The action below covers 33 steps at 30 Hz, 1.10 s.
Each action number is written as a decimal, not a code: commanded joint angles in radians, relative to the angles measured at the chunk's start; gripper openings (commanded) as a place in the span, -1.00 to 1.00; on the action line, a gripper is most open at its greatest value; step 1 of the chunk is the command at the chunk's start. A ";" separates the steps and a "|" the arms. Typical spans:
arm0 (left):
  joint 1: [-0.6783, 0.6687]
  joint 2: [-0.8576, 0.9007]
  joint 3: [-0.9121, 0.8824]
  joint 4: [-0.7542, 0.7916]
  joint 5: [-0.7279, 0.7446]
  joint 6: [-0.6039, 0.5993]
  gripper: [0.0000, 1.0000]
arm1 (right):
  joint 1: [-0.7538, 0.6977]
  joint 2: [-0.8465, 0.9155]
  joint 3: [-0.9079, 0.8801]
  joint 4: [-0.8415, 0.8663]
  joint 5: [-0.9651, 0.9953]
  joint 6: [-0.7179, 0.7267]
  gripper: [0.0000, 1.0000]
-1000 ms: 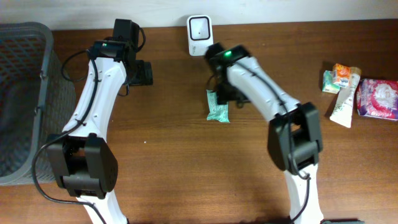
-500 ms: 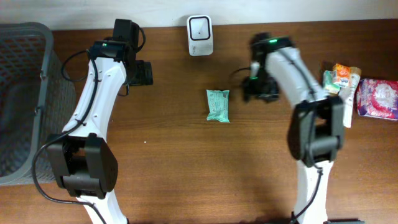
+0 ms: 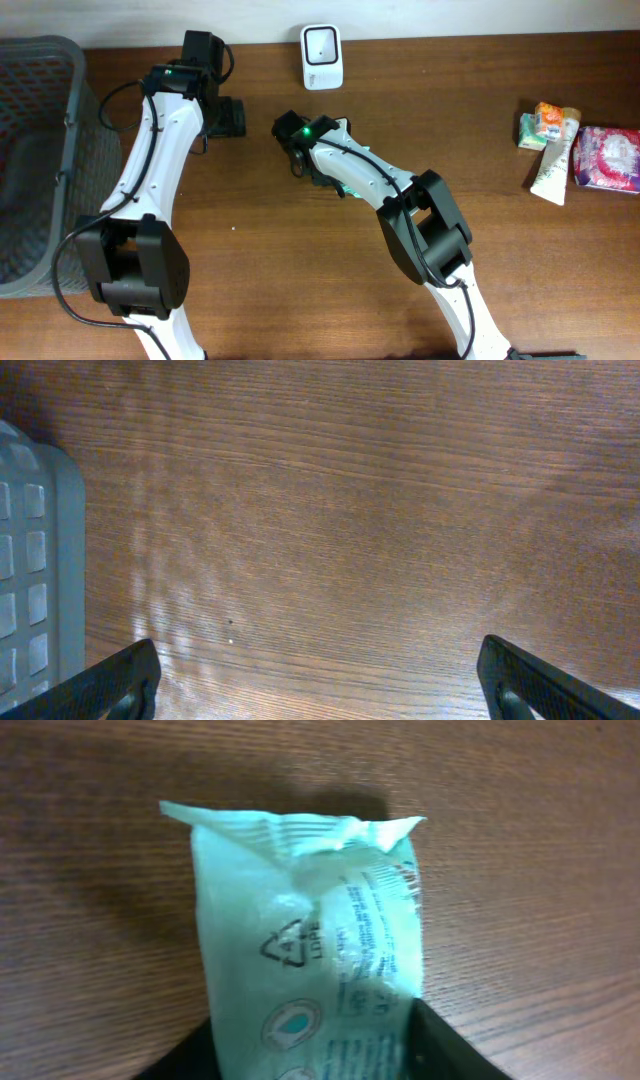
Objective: Scan the item barcode
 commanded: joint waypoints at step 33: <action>0.001 -0.013 -0.003 0.002 0.005 -0.013 0.98 | -0.195 0.035 0.195 -0.096 -0.544 -0.496 0.04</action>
